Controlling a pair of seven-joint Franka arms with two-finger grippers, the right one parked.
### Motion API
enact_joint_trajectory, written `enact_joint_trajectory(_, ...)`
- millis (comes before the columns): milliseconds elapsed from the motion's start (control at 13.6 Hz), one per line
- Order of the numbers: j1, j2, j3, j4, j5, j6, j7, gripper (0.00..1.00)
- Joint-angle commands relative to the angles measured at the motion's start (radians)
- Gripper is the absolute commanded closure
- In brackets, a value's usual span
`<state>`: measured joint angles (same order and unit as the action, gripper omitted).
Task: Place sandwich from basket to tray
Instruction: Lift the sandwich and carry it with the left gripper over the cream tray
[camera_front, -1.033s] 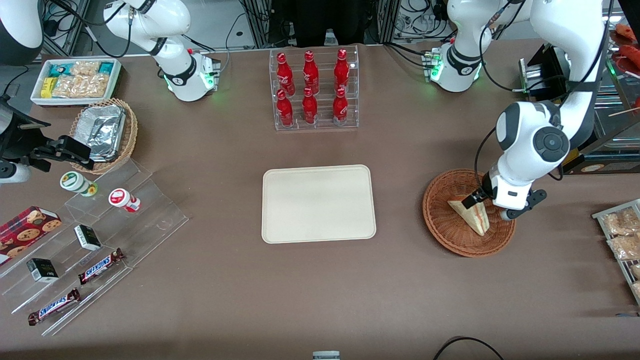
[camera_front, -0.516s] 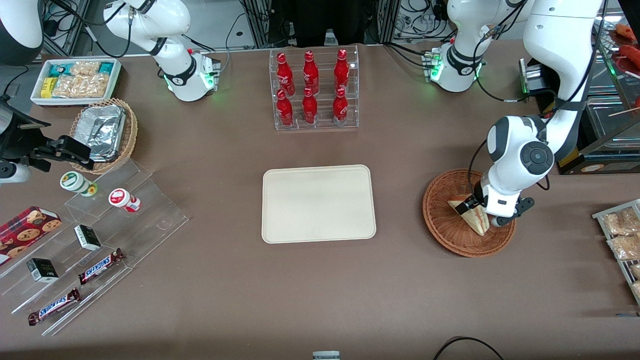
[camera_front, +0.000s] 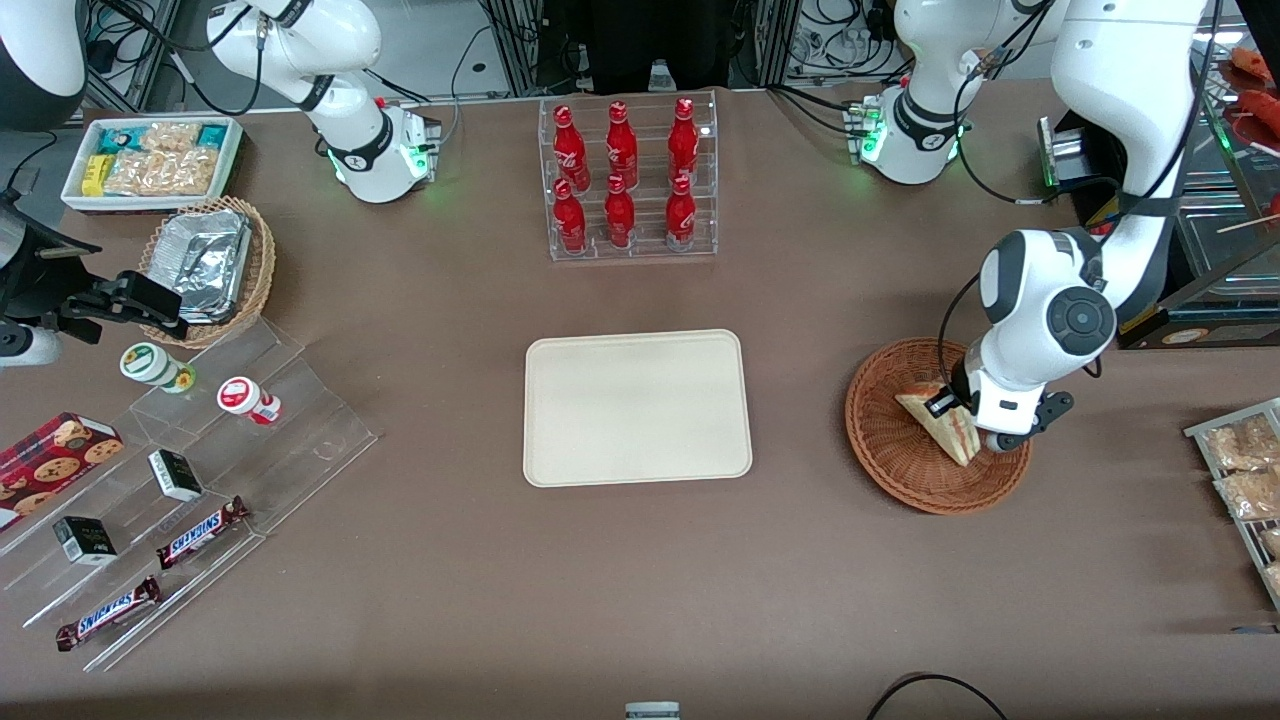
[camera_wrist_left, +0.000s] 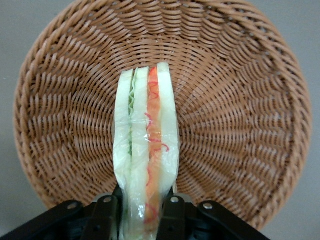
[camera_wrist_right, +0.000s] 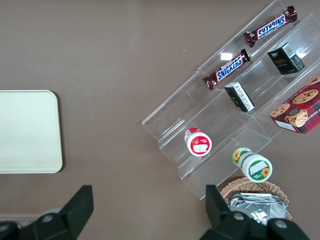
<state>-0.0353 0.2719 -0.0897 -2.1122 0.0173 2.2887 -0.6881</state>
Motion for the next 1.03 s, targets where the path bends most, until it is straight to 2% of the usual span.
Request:
enact_joint_trajectory(0,-0.026,-0.016,-0.021,0.145,0.015,-0.199,0.002,1.0)
enact_joint_trajectory(148,-0.063,0.009,-0.022,0.246,0.015,-0.296,0.05,1.0)
enact_joint_trajectory(295,-0.102,0.039,-0.024,0.299,0.004,-0.308,0.09,1.0)
enact_joint_trajectory(590,-0.262,0.17,-0.035,0.437,0.006,-0.316,0.11,1.0)
enact_joint_trajectory(959,-0.428,0.346,-0.035,0.677,0.0,-0.394,0.073,1.0)
